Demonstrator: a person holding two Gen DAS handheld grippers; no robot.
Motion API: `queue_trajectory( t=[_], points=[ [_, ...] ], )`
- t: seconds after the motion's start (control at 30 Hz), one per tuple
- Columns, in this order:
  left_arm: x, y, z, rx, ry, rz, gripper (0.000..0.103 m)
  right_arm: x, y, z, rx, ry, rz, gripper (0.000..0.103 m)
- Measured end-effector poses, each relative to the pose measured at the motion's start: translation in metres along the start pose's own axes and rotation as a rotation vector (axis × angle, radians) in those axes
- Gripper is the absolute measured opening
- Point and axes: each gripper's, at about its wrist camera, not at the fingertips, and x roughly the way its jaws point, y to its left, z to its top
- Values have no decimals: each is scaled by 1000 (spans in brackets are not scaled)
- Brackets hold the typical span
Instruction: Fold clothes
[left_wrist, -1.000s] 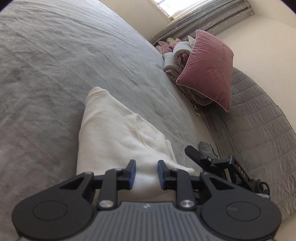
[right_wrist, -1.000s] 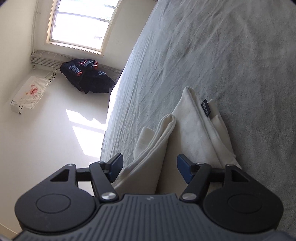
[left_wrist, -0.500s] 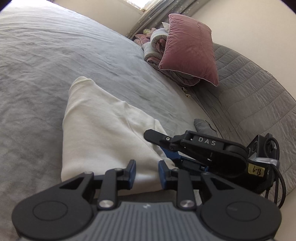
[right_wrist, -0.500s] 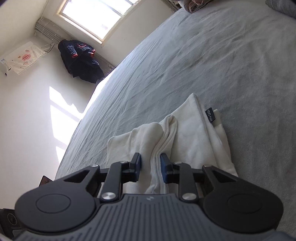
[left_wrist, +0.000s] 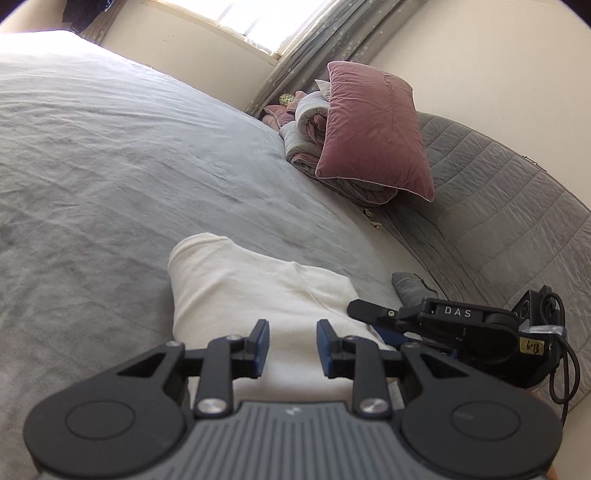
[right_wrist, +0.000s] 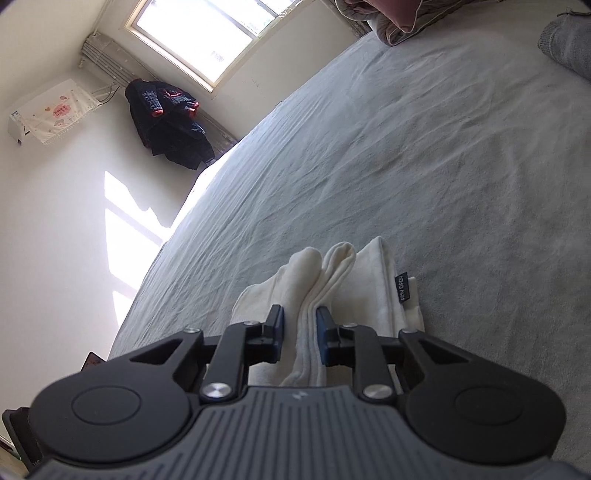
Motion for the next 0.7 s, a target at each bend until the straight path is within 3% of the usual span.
queue_trajectory(
  t=[0.33,0.37,0.5,0.7],
  points=[
    [28,-20,-29,156,70,-36,27,-8,-28,-3,6,14,-60,22],
    [29,-22,-30,174,70,-30,27,-9,-27,-4,-9,15,-67,23],
    [23,-28,-23,220,65,-22,27,-19,-13,-5,-104,-37,-110,42],
    [28,-32,-10,209,36,-57,27,-25,13,-8,-272,-141,-74,43]
  ],
)
